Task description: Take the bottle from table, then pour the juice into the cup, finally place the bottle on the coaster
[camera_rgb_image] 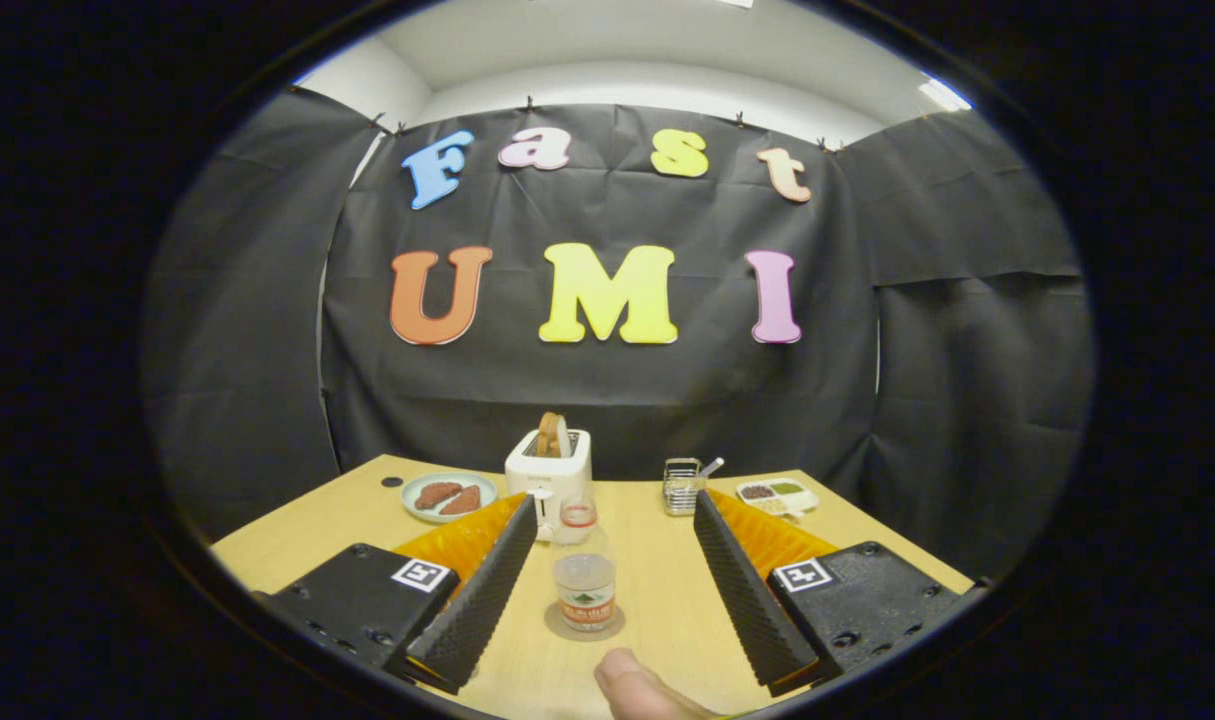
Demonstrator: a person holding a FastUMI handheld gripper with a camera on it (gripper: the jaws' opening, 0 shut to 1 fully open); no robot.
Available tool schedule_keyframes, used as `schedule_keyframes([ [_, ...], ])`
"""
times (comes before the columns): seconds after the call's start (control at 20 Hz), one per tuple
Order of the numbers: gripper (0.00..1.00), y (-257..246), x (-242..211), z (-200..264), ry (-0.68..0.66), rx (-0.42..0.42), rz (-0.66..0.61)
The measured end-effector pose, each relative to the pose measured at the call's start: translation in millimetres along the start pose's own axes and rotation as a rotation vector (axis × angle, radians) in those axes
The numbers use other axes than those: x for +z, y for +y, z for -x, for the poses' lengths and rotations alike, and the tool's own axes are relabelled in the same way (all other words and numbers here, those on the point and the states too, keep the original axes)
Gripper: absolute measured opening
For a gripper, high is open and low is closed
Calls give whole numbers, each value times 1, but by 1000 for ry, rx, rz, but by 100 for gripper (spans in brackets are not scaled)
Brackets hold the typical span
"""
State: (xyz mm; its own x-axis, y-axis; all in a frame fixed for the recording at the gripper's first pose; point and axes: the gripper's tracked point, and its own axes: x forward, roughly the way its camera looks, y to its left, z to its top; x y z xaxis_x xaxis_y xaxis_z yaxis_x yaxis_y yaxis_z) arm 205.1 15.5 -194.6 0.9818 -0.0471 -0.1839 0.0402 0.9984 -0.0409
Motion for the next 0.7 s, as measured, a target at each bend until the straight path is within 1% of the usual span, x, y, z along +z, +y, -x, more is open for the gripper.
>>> schedule_keyframes([
  [0.2, 100, -9, 42, 44, -21, 29, -40],
  [0.35, 100, -20, 71, 77, -42, 18, -68],
  [0.45, 100, -33, 92, 96, -77, -19, -54],
  [0.55, 100, -49, 109, 115, -108, -74, -35],
  [0.65, 100, -67, 117, 132, -119, -131, -43],
  [0.7, 100, -73, 119, 139, -117, -145, -55],
])
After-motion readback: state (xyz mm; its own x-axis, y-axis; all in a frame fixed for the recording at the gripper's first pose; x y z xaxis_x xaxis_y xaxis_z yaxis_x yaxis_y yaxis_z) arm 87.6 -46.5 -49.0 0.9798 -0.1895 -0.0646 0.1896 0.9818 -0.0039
